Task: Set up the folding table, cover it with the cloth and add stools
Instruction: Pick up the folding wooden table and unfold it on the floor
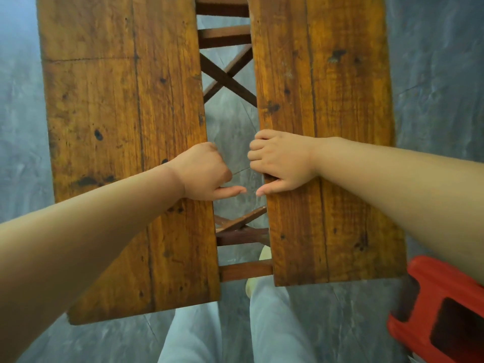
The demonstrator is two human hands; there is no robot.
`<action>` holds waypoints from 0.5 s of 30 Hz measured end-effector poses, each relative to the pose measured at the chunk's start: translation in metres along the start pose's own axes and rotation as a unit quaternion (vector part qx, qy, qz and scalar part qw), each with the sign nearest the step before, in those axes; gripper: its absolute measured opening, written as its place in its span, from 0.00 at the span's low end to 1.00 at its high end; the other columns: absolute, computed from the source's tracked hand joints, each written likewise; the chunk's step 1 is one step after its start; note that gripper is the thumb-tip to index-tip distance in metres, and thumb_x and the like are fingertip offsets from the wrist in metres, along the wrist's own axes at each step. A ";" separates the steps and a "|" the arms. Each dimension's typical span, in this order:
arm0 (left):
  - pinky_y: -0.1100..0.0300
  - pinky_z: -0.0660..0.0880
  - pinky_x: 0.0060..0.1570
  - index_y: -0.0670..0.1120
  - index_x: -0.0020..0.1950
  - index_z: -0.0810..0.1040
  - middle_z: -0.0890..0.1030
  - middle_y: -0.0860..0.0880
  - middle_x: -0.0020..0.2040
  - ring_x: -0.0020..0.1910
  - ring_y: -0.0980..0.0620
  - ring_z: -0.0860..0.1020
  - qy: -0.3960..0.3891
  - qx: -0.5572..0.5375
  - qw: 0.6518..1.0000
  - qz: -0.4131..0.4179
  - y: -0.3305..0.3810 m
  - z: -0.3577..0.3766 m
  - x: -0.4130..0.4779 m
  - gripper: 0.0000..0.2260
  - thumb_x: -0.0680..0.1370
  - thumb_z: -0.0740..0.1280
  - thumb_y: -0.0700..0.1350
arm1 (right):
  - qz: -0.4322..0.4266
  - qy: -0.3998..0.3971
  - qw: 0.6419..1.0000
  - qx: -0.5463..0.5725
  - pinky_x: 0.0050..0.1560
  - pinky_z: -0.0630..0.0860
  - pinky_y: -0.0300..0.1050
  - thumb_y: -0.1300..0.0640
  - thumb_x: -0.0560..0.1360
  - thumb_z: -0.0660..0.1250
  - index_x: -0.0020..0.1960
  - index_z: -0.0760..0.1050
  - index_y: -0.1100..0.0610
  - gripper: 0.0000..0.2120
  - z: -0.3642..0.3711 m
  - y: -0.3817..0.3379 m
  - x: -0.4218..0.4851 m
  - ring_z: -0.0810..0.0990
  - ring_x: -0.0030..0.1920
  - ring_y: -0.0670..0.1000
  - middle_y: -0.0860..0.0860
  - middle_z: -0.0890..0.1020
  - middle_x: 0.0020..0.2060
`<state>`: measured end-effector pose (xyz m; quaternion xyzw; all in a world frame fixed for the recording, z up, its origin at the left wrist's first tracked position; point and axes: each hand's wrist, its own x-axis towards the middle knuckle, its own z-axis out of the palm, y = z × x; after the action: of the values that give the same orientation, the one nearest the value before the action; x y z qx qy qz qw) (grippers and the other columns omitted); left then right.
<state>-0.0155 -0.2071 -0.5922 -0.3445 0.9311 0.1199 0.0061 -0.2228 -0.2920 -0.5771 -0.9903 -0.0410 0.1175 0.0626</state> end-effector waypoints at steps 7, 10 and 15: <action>0.58 0.68 0.38 0.48 0.27 0.71 0.71 0.53 0.23 0.23 0.52 0.69 -0.038 -0.018 0.998 -0.051 0.001 0.009 -0.018 0.33 0.78 0.40 0.64 | -0.033 -0.010 0.999 -0.025 0.56 0.64 0.49 0.31 0.77 0.44 0.42 0.77 0.56 0.34 0.002 0.004 0.027 0.66 0.42 0.50 0.49 0.75 0.38; 0.58 0.68 0.41 0.48 0.30 0.72 0.72 0.53 0.25 0.25 0.53 0.70 -0.051 -0.025 0.998 -0.037 0.003 0.013 -0.018 0.32 0.78 0.41 0.65 | -0.039 -0.018 0.999 -0.018 0.55 0.63 0.49 0.31 0.76 0.46 0.42 0.77 0.57 0.33 0.006 0.000 0.034 0.63 0.42 0.50 0.49 0.72 0.37; 0.57 0.70 0.44 0.48 0.33 0.74 0.75 0.53 0.28 0.29 0.53 0.72 -0.080 -0.029 0.996 -0.035 0.003 0.024 -0.020 0.31 0.78 0.41 0.65 | -0.050 -0.043 0.998 -0.014 0.56 0.65 0.49 0.31 0.76 0.47 0.44 0.78 0.56 0.34 0.010 -0.008 0.056 0.64 0.42 0.50 0.48 0.72 0.38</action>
<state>-0.0037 -0.1868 -0.6127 -0.3668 0.9109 0.1738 0.0744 -0.1716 -0.2774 -0.5982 -0.9818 -0.0952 0.1557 0.0530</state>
